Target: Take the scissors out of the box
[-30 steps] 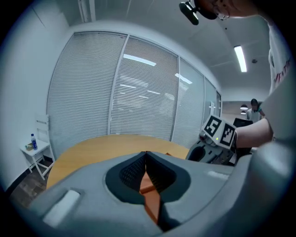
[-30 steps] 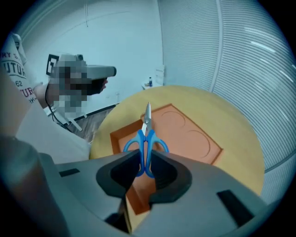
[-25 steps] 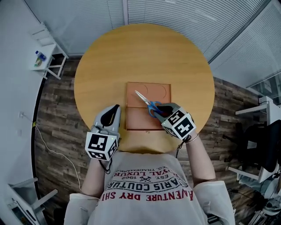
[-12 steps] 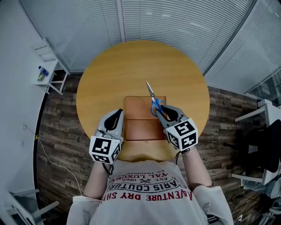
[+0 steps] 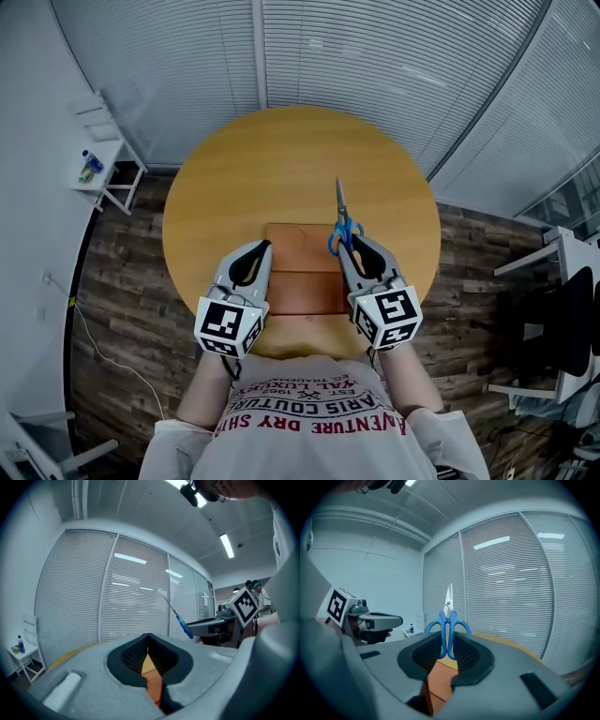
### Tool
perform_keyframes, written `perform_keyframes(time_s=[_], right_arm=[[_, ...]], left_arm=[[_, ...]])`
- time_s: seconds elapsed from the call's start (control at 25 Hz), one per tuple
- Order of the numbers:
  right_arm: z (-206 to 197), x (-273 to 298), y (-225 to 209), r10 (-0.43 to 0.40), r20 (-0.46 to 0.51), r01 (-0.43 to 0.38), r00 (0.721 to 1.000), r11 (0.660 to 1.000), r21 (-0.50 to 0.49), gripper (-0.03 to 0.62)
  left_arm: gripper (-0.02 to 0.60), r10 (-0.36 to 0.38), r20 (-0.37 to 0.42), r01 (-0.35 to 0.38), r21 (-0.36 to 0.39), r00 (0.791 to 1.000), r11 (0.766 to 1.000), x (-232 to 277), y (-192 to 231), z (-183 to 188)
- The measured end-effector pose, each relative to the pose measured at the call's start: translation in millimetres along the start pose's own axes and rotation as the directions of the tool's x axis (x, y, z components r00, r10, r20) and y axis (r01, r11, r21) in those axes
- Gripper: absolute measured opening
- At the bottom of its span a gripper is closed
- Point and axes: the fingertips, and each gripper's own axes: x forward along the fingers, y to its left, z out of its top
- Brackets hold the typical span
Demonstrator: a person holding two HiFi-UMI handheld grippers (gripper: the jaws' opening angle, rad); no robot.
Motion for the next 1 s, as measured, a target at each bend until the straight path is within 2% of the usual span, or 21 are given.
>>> perform_keyframes(time_s=[1.0], right_arm=[[-3.9, 8.5, 20.0, -0.044, -0.010, 0.044, 0.999, 0.999, -0.008, 0.084]], left_arm=[[0.010, -0.005, 0.008, 0.006, -0.004, 1.000, 1.000, -9.4, 20.9, -2.6]])
